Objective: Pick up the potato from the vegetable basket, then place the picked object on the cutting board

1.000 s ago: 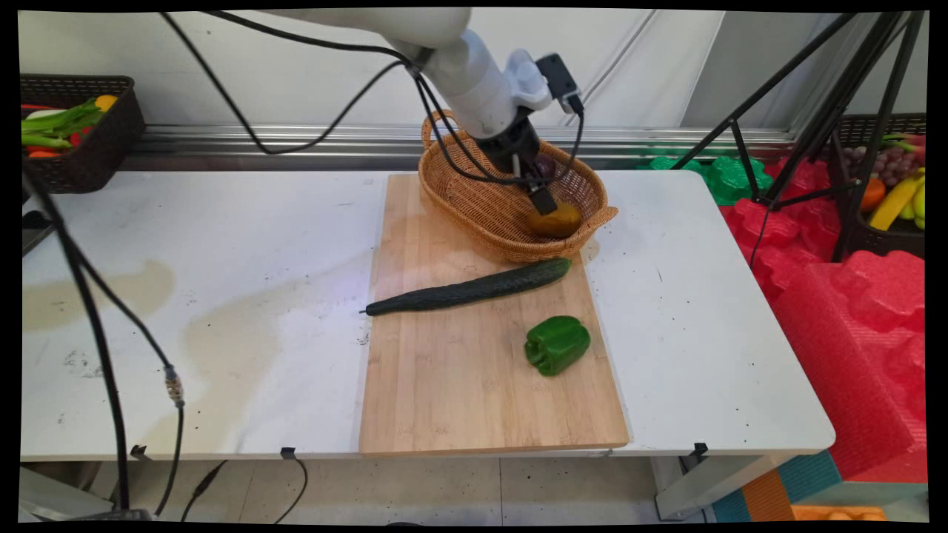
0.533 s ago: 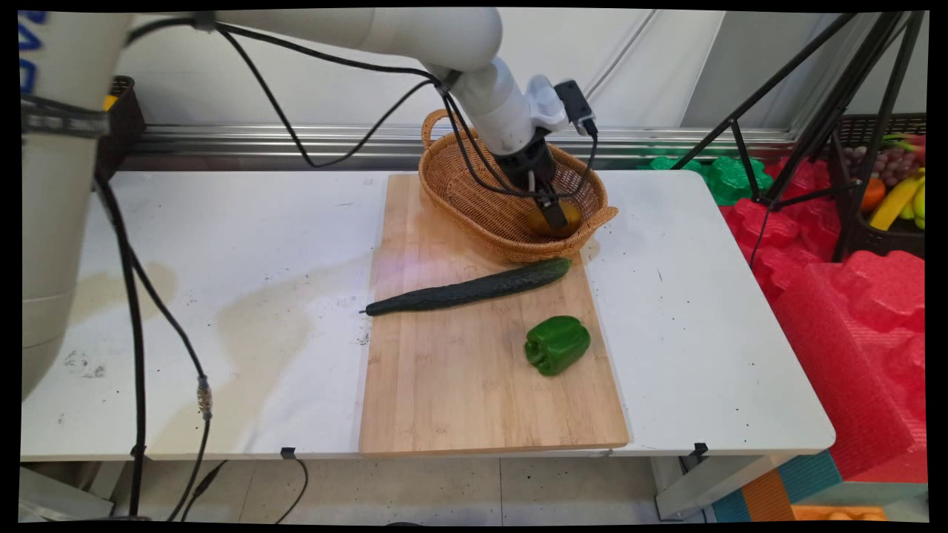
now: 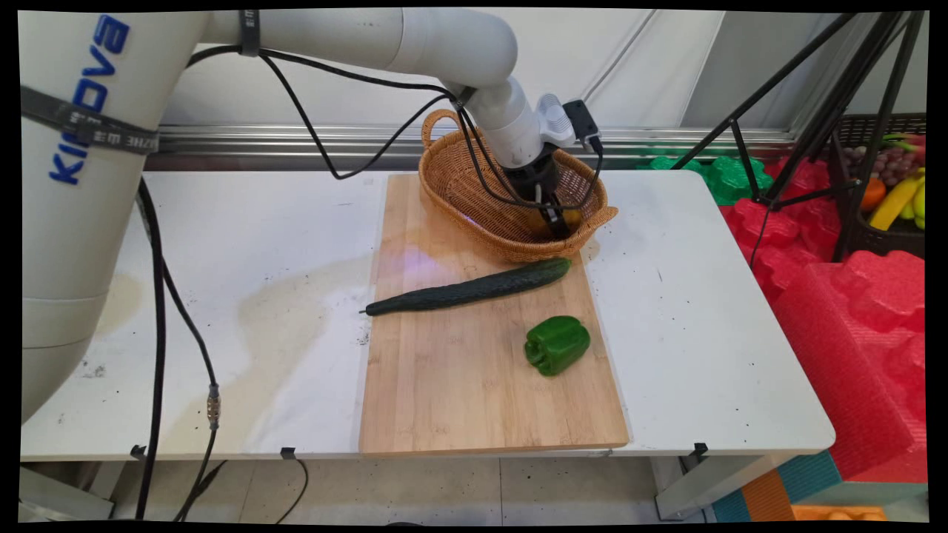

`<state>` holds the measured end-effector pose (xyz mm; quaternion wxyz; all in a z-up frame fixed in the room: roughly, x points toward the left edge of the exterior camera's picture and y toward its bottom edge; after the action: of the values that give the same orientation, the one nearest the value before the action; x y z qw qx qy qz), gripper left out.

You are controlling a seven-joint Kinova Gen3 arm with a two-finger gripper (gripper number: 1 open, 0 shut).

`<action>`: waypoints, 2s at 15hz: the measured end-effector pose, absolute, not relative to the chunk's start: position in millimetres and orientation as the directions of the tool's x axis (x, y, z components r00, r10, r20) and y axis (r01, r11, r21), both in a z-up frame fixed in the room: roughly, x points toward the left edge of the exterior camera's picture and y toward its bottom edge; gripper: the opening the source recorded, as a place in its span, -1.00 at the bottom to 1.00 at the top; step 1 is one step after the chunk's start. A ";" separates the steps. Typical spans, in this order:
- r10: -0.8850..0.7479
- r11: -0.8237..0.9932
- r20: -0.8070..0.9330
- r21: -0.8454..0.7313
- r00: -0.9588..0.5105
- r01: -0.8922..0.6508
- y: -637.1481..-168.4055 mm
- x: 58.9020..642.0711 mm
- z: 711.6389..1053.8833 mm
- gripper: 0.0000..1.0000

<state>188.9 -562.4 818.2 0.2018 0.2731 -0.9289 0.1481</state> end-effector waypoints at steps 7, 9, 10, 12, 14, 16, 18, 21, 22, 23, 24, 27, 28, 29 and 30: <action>-0.459 0.777 0.469 -0.200 -0.755 -0.597 -555.9 192.2 828.4 -1.00; -0.470 0.749 0.487 -0.222 -0.736 -0.625 -546.2 196.1 844.3 -1.00; -0.474 0.734 0.498 -0.233 -0.727 -0.638 -539.3 197.5 855.1 -1.00; -0.479 0.705 0.522 -0.249 -0.706 -0.664 -521.9 200.9 879.1 -1.00; -0.487 0.677 0.546 -0.258 -0.682 -0.690 -498.2 205.5 905.7 -1.00; -0.497 0.654 0.565 -0.255 -0.659 -0.712 -473.3 210.7 927.6 -1.00; -0.506 0.639 0.579 -0.247 -0.640 -0.728 -448.7 216.1 945.1 -1.00; -0.520 0.629 0.588 -0.227 -0.619 -0.743 -410.6 224.1 965.1 -1.00; -0.526 0.628 0.590 -0.216 -0.613 -0.748 -395.9 227.5 970.9 -1.00; -0.531 0.629 0.589 -0.207 -0.608 -0.750 -383.5 230.3 974.7 -1.00; -0.535 0.629 0.589 -0.201 -0.606 -0.751 -375.6 232.0 977.0 -1.00; -0.558 0.630 0.580 -0.170 -0.594 -0.758 -339.0 242.3 982.6 -1.00; -0.565 0.630 0.575 -0.162 -0.592 -0.759 -329.3 245.0 982.3 -1.00; -0.573 0.632 0.569 -0.151 -0.589 -0.760 -319.0 247.8 981.1 -1.00; -0.582 0.633 0.563 -0.139 -0.587 -0.761 -309.3 250.4 978.6 -1.00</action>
<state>250.4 -309.3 978.6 0.2406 0.3856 -0.8710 0.1865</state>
